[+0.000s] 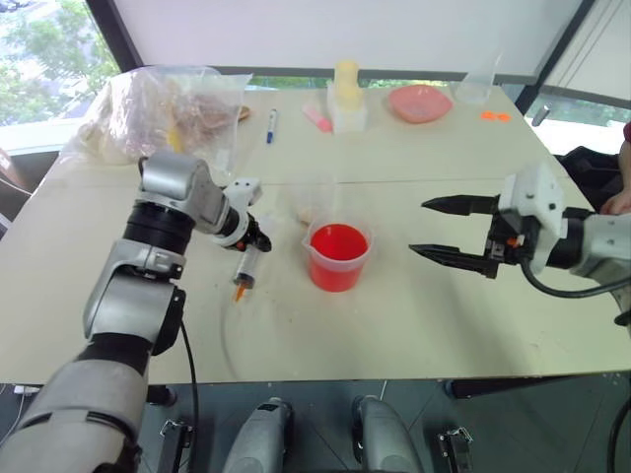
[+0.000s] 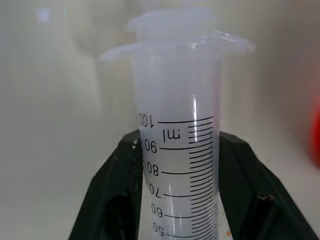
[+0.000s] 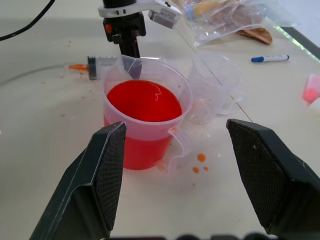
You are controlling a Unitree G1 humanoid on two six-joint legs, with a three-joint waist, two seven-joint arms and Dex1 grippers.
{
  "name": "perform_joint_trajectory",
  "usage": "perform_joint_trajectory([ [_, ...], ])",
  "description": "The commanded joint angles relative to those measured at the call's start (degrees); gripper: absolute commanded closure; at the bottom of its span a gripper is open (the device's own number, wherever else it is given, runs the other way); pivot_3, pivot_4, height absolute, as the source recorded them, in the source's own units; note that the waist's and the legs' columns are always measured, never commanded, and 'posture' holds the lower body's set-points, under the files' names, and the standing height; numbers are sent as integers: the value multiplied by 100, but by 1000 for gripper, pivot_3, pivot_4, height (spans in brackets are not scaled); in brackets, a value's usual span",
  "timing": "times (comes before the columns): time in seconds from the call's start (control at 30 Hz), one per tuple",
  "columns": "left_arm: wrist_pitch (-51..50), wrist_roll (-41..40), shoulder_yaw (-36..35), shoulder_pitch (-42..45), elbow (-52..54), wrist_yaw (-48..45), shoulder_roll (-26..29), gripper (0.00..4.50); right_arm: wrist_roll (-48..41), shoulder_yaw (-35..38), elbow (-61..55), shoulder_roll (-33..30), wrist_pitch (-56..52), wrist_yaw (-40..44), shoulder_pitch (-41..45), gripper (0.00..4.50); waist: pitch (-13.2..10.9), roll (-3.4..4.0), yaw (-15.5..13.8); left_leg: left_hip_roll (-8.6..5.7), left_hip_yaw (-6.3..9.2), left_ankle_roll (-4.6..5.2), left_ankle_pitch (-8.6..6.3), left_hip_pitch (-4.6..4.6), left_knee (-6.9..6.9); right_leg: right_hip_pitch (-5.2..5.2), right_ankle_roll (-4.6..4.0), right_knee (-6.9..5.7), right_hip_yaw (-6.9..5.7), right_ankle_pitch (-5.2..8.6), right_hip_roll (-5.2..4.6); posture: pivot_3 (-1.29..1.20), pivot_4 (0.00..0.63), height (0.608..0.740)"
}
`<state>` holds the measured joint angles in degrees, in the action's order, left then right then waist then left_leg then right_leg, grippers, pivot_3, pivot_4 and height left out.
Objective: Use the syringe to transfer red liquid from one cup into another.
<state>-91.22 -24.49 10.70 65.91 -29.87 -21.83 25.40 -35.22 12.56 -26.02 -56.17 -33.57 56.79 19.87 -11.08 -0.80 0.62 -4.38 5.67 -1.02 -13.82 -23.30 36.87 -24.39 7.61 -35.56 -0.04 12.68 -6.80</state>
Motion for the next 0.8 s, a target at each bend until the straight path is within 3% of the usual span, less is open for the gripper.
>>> perform_joint_trajectory([
  [0.03,511,0,-311,-212,592,-115,-92,3056,-81,169,-152,36,37,-94,15,1154,0,0,-12,0,0,0,0,0,2,0,0,-3,0,0,0,0,150,740],
  [0.23,3048,-339,-1570,173,1725,-1013,195,3065,139,656,149,15,70,-413,-340,1154,-17,-27,-129,1,5,-6,2,-25,23,-18,-6,-4,-2,-14,0,0,150,740],
  [0.37,4467,-604,-2198,-72,2582,-1148,-183,3065,280,820,466,143,257,-824,-35,1154,-12,-18,-136,1,-9,-36,18,-25,16,-10,-1,27,1,-29,-5,0,150,740],
  [0.57,4767,-1181,-2031,-631,2935,-1672,-912,3065,1159,317,1243,583,924,-1744,1206,1154,-12,-19,-112,4,-56,-24,14,-12,21,-2,2,30,13,-36,-2,0,150,740],
  [0.8,5076,-1166,-1457,-1256,3185,-2243,-1080,3065,1542,90,1649,985,1381,-2104,2033,1154,-10,-16,-77,10,-60,0,1,-14,23,-8,0,22,16,-38,4,0,150,740],
])
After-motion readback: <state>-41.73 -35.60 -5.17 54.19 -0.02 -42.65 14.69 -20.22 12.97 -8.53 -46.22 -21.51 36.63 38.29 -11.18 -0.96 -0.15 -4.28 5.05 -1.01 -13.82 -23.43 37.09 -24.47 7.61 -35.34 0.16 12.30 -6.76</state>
